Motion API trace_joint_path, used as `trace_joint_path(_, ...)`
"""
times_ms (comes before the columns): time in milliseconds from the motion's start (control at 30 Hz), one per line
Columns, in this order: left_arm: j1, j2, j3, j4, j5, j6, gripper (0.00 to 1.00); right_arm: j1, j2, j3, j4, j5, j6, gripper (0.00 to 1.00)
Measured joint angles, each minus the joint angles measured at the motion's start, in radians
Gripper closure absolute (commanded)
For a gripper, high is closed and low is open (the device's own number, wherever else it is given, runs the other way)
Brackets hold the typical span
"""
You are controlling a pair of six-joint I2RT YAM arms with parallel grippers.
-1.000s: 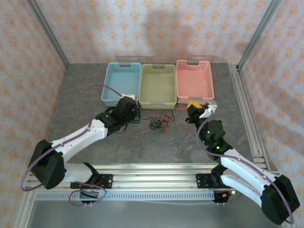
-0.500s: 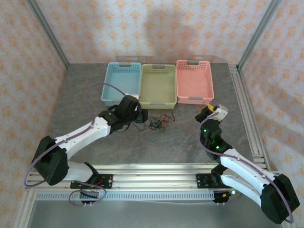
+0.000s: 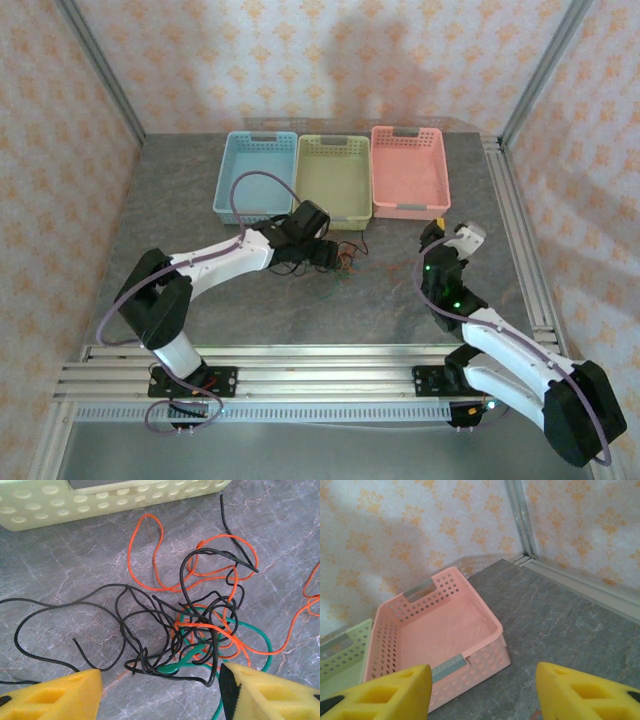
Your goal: Untangle the cables
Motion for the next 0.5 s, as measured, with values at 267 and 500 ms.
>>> trace_joint_path(267,0.000,0.009,0.024,-0.018,0.018,0.000,0.37,0.000,0.131,0.192,-0.137,-0.328,0.012,0.47)
trace_joint_path(500,0.001,0.015,0.027,-0.020,0.027,-0.001,0.38,0.000,0.236,0.304,-0.325,-0.545,0.183,0.54)
